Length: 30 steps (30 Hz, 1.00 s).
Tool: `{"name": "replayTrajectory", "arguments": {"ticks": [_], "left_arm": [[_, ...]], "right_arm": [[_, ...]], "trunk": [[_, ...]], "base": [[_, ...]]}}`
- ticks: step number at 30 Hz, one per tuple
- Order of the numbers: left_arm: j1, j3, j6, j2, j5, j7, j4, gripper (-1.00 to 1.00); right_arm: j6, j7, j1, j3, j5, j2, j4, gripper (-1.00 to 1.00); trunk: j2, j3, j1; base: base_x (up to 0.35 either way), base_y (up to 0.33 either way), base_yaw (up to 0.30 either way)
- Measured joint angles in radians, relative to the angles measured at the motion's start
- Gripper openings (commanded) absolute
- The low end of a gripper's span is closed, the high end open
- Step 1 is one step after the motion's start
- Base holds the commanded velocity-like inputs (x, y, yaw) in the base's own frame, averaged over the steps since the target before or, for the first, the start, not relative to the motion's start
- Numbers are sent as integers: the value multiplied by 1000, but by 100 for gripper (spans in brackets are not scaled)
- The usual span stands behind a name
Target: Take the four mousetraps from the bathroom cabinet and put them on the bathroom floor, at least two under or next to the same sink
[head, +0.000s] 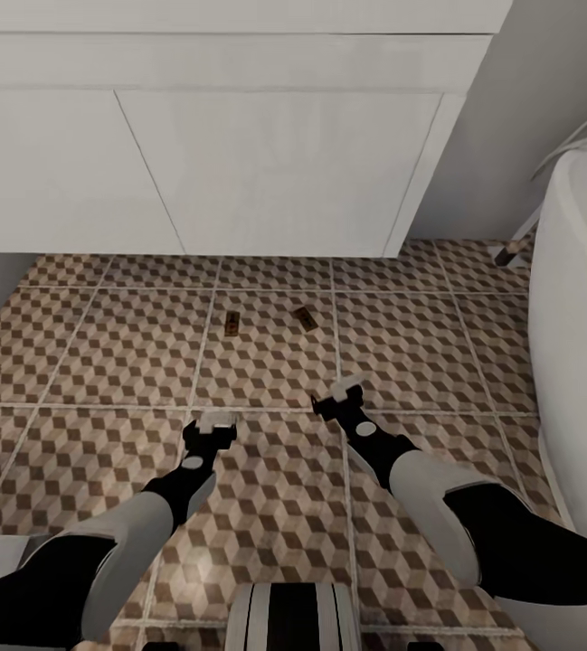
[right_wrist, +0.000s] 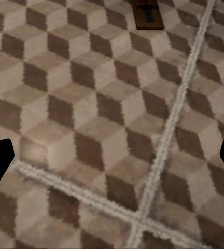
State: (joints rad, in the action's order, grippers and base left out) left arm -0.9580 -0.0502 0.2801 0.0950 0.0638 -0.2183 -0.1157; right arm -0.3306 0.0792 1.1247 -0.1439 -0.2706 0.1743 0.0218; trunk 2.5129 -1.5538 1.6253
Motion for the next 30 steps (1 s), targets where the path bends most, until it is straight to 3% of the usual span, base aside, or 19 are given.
{"name": "replayTrajectory", "arguments": {"ticks": [6,12,18,30], "left_arm": [[18,0,105,0,0,0,68,100],[28,0,168,-1,0,1,145,100],[82,0,249,-1,0,0,177,100],[178,-1,312,1,2,1,182,100]], "right_arm": [[-27,0,-33,0,0,-10,0,100],[-53,0,-85,1,1,-27,1,100],[-92,0,-139,1,2,-50,1,100],[-152,2,-182,1,3,-57,1,100]], "trunk": [[-1,23,-3],[-3,46,-5],[-4,70,-8],[-7,116,-13]], "base": [[0,0,0],[0,0,0],[0,0,0],[0,0,0]]}}
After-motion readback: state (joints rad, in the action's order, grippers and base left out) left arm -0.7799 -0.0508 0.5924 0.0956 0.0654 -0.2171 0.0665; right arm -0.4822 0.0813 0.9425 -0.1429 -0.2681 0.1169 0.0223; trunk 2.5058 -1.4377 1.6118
